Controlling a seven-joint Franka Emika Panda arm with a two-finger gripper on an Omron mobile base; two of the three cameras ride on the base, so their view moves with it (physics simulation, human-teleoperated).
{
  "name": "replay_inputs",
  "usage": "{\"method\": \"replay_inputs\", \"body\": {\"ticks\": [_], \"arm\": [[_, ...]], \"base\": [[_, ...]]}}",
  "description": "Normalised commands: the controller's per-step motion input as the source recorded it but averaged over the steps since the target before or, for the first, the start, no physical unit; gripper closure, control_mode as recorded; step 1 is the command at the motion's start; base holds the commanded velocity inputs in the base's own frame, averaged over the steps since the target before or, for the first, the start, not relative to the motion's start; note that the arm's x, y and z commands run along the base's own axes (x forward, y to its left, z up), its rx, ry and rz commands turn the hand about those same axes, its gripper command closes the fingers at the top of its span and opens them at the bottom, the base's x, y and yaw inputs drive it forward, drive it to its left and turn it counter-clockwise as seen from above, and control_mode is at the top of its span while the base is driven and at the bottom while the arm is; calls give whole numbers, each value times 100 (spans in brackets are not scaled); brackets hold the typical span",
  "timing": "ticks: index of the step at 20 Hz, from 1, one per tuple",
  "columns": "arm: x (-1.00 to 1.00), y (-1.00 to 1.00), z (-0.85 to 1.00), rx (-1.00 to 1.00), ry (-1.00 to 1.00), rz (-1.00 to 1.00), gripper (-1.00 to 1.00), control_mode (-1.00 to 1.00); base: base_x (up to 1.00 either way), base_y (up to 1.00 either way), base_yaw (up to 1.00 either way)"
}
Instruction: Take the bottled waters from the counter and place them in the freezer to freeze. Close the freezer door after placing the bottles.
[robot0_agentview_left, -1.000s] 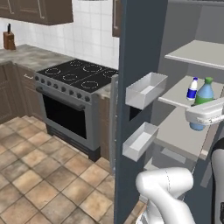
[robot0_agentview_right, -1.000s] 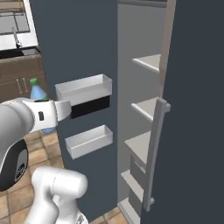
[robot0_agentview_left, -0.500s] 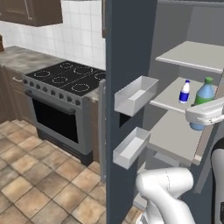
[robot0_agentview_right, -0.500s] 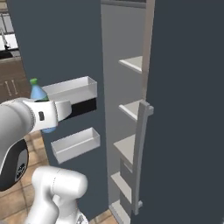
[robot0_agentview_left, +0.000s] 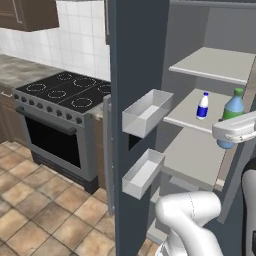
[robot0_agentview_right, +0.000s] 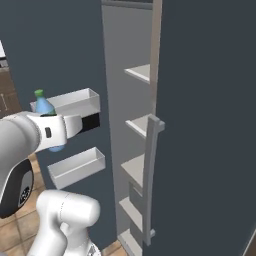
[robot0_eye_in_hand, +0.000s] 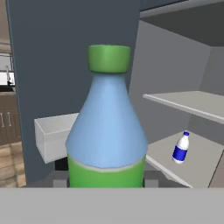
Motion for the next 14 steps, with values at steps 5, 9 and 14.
{"method": "replay_inputs", "body": {"ticks": [5,9,14], "arm": [[0,0,0,0,0,0,100,100],[0,0,0,0,0,0,100,100],[0,0,0,0,0,0,100,100]], "base": [[20,7,-6],[23,1,0],[29,0,1]]}}
